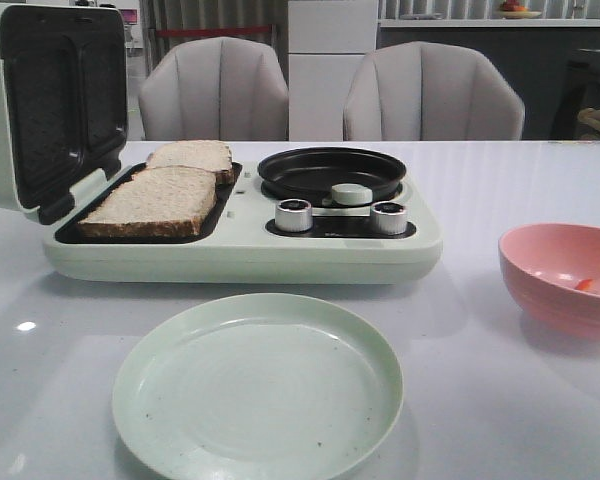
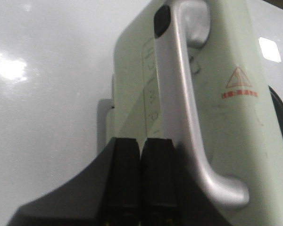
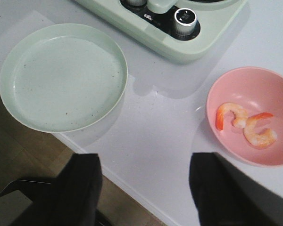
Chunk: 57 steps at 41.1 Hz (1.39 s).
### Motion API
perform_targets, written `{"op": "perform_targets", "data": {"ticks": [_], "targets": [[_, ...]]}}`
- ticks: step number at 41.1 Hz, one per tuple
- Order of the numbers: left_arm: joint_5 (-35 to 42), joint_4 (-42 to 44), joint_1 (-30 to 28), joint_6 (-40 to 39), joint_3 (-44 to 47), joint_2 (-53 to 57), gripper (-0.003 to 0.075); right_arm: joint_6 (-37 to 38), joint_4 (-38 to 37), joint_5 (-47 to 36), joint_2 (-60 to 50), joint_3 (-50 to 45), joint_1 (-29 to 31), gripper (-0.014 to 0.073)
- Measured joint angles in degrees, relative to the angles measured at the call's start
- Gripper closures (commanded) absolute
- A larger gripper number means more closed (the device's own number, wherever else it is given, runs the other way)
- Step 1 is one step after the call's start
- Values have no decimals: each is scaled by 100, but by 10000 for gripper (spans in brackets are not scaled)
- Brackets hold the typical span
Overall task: Make breakfast with bread and shrimp
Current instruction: 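Push the sandwich maker lid down closed with the left gripper, then grasp the rim of the pink bowl with the right gripper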
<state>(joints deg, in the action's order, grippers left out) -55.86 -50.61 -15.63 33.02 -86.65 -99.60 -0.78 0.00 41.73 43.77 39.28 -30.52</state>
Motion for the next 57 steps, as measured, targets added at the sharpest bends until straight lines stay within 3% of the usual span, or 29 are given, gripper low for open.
{"op": "perform_targets", "data": {"ticks": [7, 13, 23, 36, 40, 49, 57], "targets": [[-277, -88, 204, 194, 223, 151, 620, 0, 0, 0, 0, 0, 0, 80], [170, -100, 726, 466, 1096, 682, 620, 0, 0, 0, 0, 0, 0, 80], [1079, -58, 2056, 913, 2530, 1889, 620, 0, 0, 0, 0, 0, 0, 80], [1802, 294, 4018, 961, 3621, 3229, 617, 0, 0, 0, 0, 0, 0, 80], [1916, 750, 4626, 607, 3851, 3638, 617, 0, 0, 0, 0, 0, 0, 80], [2063, 2901, 5258, -1680, 4273, 4357, 619, 0, 0, 0, 0, 0, 0, 80], [2077, 3308, 5280, -2113, 4415, 4707, 619, 0, 0, 0, 0, 0, 0, 80]]}}
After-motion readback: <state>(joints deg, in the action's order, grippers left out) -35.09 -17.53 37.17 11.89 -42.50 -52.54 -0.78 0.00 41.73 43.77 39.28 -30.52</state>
